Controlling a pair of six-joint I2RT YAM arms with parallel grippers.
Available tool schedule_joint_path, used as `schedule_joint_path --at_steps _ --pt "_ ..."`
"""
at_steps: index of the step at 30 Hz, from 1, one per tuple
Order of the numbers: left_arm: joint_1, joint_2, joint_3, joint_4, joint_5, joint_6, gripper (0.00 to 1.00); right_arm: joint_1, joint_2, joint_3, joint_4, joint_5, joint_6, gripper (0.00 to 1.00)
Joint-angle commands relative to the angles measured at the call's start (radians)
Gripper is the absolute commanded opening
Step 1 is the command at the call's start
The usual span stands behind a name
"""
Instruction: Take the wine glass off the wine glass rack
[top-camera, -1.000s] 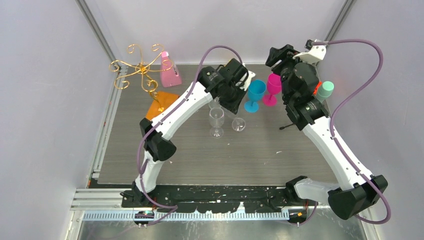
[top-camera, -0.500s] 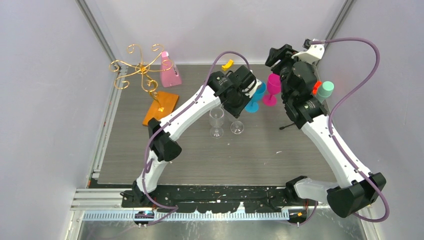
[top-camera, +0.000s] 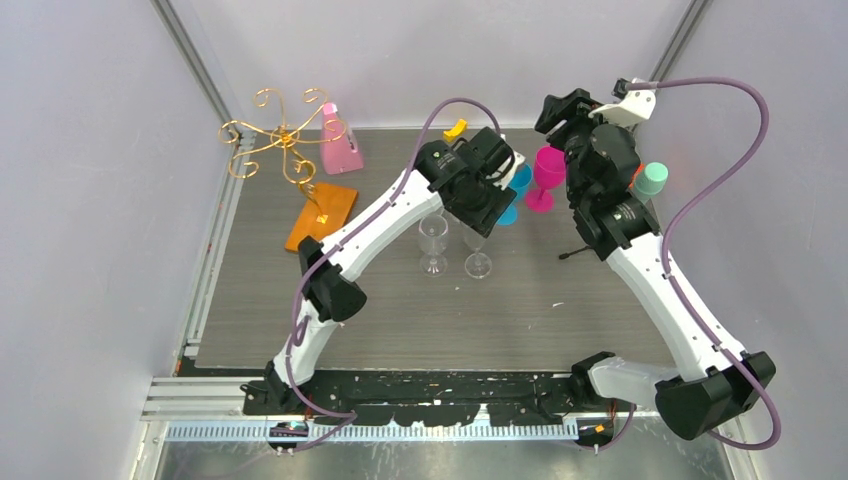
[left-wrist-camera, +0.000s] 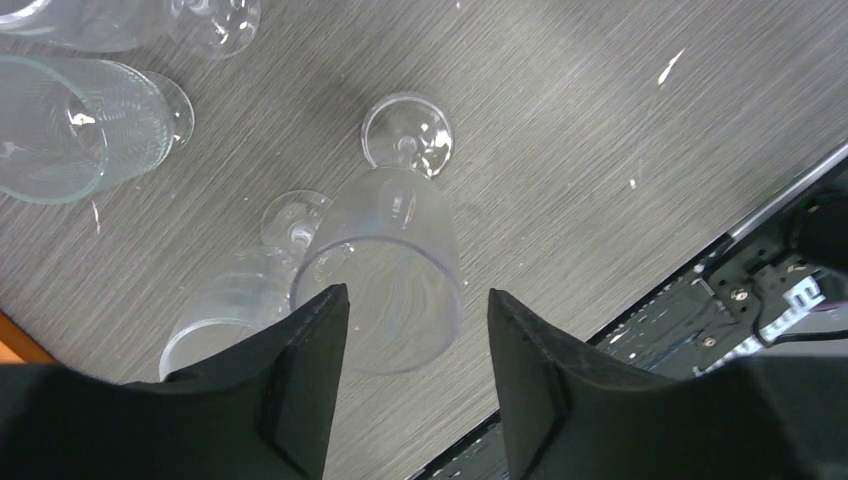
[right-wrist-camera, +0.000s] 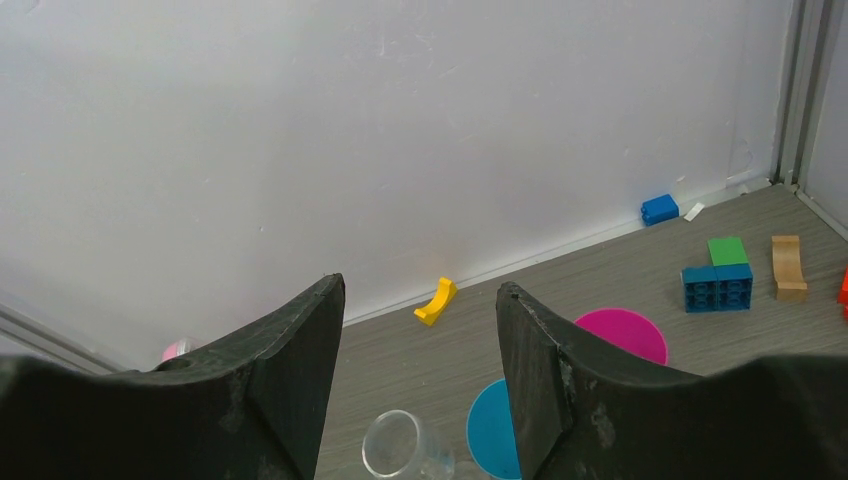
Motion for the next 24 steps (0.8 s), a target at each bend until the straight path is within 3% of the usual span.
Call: schedule_joint_path --at_steps 1,7,24 --pt "-0.002 -0.046 0.061 0.040 0.026 -0.026 0.60 -0.005 -0.035 0.025 0.034 0.022 -0.016 0.62" --pt "-0.001 -0.093 0.067 0.084 0.017 -0.024 0.71 -0.005 -0.038 0.023 0.033 0.021 -0.010 0.62" --pt "0.014 -0.201 0.047 0.128 0.015 -0.007 0.79 -0.005 -0.058 0.010 0.008 0.015 0.017 0.62"
